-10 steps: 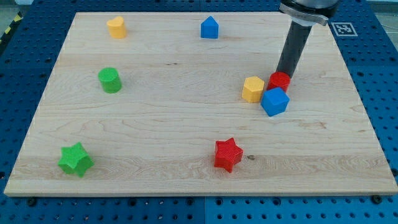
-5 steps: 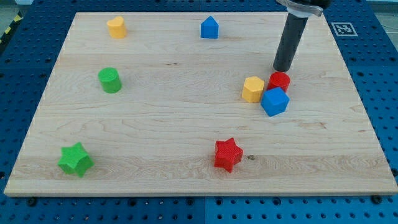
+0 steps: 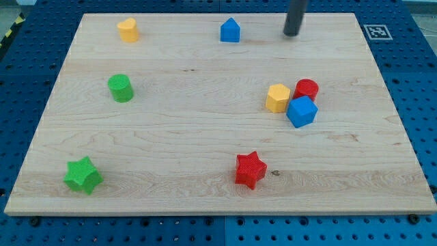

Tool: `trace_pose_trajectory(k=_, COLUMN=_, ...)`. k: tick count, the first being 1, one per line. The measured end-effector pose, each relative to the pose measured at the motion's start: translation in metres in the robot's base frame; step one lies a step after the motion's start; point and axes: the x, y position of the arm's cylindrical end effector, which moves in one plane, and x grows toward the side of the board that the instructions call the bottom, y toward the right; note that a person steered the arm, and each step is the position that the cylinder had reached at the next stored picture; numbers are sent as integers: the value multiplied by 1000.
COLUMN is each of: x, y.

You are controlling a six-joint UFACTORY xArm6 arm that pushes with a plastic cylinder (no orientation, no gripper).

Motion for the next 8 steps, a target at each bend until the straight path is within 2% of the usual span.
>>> trace_pose_trajectory(k=1, x=-45, y=-51)
trace_pose_trajectory(k=4, x=-47, y=-162)
trace_pose_trajectory(k=5, x=-47, y=-163)
trace_pose_trajectory(k=7, x=-16, y=-155)
trace_pose_trajectory(k=8, x=-1, y=-128)
